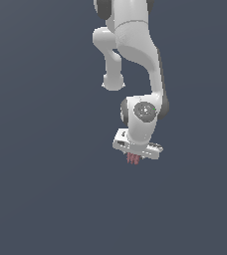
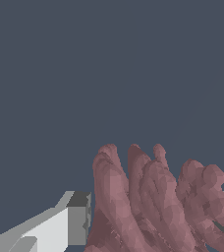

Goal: Pick up the object and move it to a goal position.

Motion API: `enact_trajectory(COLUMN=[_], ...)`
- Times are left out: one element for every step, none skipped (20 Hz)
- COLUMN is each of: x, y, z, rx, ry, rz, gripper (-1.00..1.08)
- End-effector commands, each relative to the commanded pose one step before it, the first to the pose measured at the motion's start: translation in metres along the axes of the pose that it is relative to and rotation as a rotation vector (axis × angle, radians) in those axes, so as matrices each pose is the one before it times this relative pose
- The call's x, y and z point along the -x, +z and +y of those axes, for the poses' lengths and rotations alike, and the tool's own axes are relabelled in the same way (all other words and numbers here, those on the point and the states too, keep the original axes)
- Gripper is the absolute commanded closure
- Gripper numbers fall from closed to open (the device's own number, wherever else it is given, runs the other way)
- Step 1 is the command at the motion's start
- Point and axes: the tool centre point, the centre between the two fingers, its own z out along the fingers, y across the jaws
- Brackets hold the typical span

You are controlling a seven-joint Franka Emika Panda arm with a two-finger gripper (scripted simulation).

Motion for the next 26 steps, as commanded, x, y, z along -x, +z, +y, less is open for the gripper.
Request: enact_trajectory(x=[-0.00892,-0.00427,-0.00466,-0.005,-0.00527,-0.0055,-0.00569,-0.00584,-0.00596,-0.00606,-0.00613,-0.00619,-0.00623,-0.00625,-0.00626,-0.00613,-0.00583,-0.00556,-0.00531,-0.00508,-0.00478,-0.00437,-0.00406,-0.00362,-0.00329,-0.00298], y=[-0.01017,-0.00491,-0.00535,-0.00573,-0.00604,-0.00628,-0.00648,-0.00663,-0.00674,-0.00682,-0.00688,-0.00691,-0.00692,-0.00691,-0.00687,-0.00668,-0.00632,-0.00598,-0.00567,-0.00539,-0.00503,-0.00456,-0.00364,-0.00371,-0.00334,-0.003], z=[0.00814,0.00388,0.00422,0.00451,0.00474,0.00492,0.00507,0.00517,0.00525,0.00531,0.00534,0.00535,0.00535,0.00533,0.00529,0.00513,0.00484,0.00458,0.00433,0.0041,0.00382,0.00345,0.00292,0.00279,0.00249,0.00223], rx=[-0.00027,0.0,0.0,0.0,0.0,0.0,0.0,0.0,0.0,0.0,0.0,0.0,0.0,0.0,0.0,0.0,0.0,0.0,0.0,0.0,0.0,0.0,0.00024,0.0,0.0,0.0], ry=[0.00117,0.0,0.0,0.0,0.0,0.0,0.0,0.0,0.0,0.0,0.0,0.0,0.0,0.0,0.0,0.0,0.0,0.0,0.0,0.0,0.0,0.0,-0.0002,0.0,0.0,0.0], rz=[0.00124,0.0,0.0,0.0,0.0,0.0,0.0,0.0,0.0,0.0,0.0,0.0,0.0,0.0,0.0,0.0,0.0,0.0,0.0,0.0,0.0,0.0,-0.00061,0.0,0.0,0.0], gripper=[1.08,1.08,1.08,1.08,1.08,1.08,1.08,1.08,1.08,1.08,1.08,1.08,1.08,1.08,1.08,1.08,1.08,1.08,1.08,1.08,1.08,1.08,1.08,1.08,1.08,1.08])
